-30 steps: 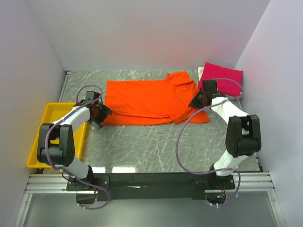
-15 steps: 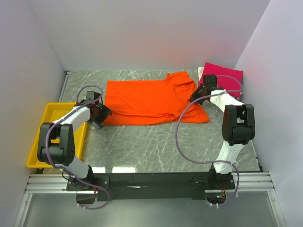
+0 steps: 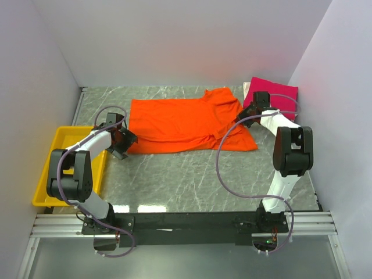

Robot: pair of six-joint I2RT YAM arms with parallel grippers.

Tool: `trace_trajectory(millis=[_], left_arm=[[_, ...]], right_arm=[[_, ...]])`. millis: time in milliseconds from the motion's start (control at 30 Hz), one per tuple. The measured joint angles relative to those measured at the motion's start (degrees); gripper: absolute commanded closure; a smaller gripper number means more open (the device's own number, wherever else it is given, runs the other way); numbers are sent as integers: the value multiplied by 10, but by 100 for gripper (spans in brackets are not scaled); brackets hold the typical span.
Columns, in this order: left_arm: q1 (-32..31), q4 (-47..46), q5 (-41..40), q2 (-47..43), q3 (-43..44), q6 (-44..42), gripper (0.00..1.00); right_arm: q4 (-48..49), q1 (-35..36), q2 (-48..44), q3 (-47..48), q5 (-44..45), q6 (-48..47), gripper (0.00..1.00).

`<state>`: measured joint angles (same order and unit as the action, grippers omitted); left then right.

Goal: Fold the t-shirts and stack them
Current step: Fold the tshirt

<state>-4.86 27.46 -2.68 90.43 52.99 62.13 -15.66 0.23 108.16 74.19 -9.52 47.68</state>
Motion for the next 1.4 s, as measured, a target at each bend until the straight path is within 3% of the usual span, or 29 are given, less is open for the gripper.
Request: trace_trajectory(millis=[233,500,700,1133,1400], left_arm=[[0,29,-4,5,42,7,20],[-7,69,-38,58,147,63,32],[-10,89,-47,146,188,97,44],[-10,108,-47,174,222,112,45],[-10,121,-47,192,255,125,62]], right_arm=[[13,-12,0,-9,-5,0,100],[25,-12,0,-26,-14,0,100],[28,-12,0,-26,-20,-2,100],[35,-12,-10,-41,-24,-7,100],[39,-12,-14,-41,-28,-7,100]])
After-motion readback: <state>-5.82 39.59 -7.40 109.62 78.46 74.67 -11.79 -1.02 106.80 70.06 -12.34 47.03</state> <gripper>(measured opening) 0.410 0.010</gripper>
